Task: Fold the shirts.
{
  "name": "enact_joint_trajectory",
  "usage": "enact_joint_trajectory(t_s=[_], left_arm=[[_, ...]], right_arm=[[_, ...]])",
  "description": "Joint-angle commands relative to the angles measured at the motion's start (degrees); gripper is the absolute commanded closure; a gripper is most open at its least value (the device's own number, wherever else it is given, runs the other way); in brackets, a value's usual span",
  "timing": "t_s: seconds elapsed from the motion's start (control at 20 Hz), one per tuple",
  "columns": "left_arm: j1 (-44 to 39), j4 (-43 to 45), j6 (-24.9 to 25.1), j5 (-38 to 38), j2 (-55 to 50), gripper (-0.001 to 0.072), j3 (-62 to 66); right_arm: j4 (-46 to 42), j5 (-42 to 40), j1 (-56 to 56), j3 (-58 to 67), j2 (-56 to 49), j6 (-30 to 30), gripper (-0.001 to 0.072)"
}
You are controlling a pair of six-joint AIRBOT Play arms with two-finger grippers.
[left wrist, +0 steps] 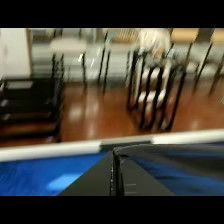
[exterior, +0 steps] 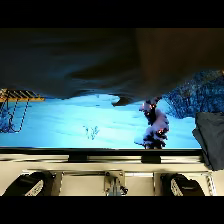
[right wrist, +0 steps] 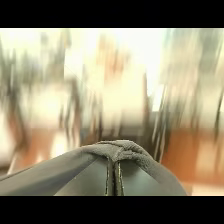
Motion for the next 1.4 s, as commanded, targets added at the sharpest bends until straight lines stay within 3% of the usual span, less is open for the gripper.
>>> enact_joint_trajectory(t_s=[0.0,0.3,0.55,0.65,0.8,1.0,1.1,1.35], left_arm=[[0.0,-5.1,-2.4,5.5,6.8,0.0676,-1.7],[0.0,4.2,-2.4,5.0,2.5,0.0676,-2.9],[0.0,5.0,-0.6,0.3,-8.0,0.0675,-11.8],[0.0,5.4,-0.3,-2.5,-13.8,0.0675,-17.2],[0.0,5.4,-0.5,2.1,-23.6,0.0675,-23.1],[0.0,4.7,-2.2,11.9,-37.4,0.0675,-23.2],[0.0,4.3,-6.2,12.9,-42.3,0.0674,-23.2],[0.0,-6.6,-6.7,11.1,-52.0,0.0674,-23.2]], right_arm=[[-5.3,-8.7,-0.4,3.5,6.3,3.6,0.0641],[-13.0,-4.5,-0.4,3.5,2.4,5.1,0.0641],[-22.9,18.4,-0.4,2.9,-10.7,8.3,0.0641],[-25.0,22.3,-0.4,-0.2,-17.7,10.4,0.0641],[-22.1,18.1,-0.4,-4.7,-29.7,15.4,0.0641],[-7.2,8.7,-0.4,-4.9,-45.4,19.3,0.0641],[-0.7,4.4,-0.4,-4.9,-50.6,19.2,0.0640],[1.1,6.3,0.5,-4.9,-58.6,19.2,0.0640]])
